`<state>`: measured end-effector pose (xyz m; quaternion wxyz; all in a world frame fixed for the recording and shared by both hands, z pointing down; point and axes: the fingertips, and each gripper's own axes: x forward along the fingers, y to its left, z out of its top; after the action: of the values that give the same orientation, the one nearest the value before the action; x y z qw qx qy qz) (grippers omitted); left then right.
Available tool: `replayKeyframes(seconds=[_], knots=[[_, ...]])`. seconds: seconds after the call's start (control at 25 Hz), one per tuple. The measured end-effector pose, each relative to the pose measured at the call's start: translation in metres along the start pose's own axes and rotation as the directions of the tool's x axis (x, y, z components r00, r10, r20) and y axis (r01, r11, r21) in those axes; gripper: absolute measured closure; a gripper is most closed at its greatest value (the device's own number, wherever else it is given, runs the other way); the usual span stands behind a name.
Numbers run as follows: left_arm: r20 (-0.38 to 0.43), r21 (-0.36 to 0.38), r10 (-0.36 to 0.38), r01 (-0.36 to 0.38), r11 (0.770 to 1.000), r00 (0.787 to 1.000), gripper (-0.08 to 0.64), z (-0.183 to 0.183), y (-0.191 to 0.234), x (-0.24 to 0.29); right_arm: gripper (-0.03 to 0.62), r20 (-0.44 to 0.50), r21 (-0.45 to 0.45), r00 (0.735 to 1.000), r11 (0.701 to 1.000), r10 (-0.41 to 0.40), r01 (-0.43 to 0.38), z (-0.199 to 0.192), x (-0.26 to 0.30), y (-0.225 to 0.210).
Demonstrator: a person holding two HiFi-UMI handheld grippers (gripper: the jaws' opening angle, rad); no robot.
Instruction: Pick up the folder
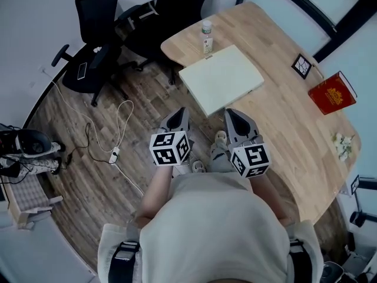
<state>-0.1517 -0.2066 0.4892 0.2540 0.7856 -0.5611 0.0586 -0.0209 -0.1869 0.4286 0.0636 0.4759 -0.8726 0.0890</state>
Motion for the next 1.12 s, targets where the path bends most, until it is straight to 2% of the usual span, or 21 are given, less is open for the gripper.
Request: replayKeyframes(seconds=[0.16,0.44,0.72,0.8,0.92,1.0,1.12], knots=[[-0.024,-0.023,-0.001,0.001,1.000,1.000,0.540,-0.008,0.004,0.016,0.574,-0.001,0.007,1.000,1.000,-0.005,0.005,-0.002,0.007,-0.012],[-0.065,-0.134,-0.049,0.040,0.990,0.997,0.540,-0.025,0.013,0.046,0.574,-0.002,-0.001,1.000,1.000,-0.007,0.007,0.004,0.025,-0.036],[-0.079,-0.308,-0.120,0.090,0.947,0.990,0.538,-0.044,0.025,0.068,0.574,-0.019,-0.003,1.000,1.000,-0.002,0.002,0.003,0.040,-0.052],[-0.087,-0.354,-0.158,0.117,0.928,0.984,0.519,-0.050,0.026,0.075,0.574,-0.029,-0.002,1.000,1.000,-0.002,0.001,0.000,0.045,-0.055],[-0.085,-0.471,-0.248,0.180,0.863,0.965,0.347,-0.059,0.023,0.084,0.574,-0.041,-0.002,0.999,1.000,0.002,-0.002,-0.003,0.051,-0.058],[-0.077,-0.519,-0.292,0.211,0.829,0.953,0.307,-0.064,0.021,0.089,0.574,-0.045,-0.003,0.999,1.000,0.005,-0.005,-0.004,0.054,-0.059],[-0.070,-0.564,-0.322,0.229,0.793,0.944,0.247,-0.072,0.021,0.099,0.574,-0.051,-0.001,0.999,1.000,0.007,-0.007,-0.005,0.059,-0.061]])
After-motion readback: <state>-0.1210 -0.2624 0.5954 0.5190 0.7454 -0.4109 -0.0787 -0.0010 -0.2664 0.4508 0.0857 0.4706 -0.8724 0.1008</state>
